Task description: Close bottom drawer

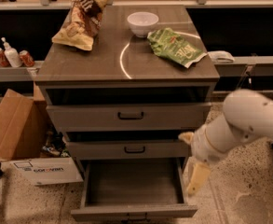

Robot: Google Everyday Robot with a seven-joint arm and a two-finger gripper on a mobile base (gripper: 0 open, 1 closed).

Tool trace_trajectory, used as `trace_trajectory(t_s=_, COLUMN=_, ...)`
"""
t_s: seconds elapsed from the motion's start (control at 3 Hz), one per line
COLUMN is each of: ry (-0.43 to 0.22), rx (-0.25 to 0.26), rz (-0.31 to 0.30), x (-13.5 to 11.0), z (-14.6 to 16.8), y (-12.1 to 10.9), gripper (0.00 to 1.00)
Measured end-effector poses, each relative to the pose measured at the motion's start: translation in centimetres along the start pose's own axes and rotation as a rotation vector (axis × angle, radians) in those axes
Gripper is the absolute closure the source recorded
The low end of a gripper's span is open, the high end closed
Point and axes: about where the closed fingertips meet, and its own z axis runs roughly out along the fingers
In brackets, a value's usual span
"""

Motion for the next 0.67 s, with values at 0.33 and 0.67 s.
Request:
trace_trajectory(t_s=0.33, ry=-0.03, rx=-0.069, rz=-0.051, x=4.8, z=7.8, y=0.4, gripper=0.0)
trace_trajectory(t_s=0.67, ry=-0.035, rx=-0.149, rz=-0.061, x=8.9, z=15.5, y=1.0, gripper=0.0)
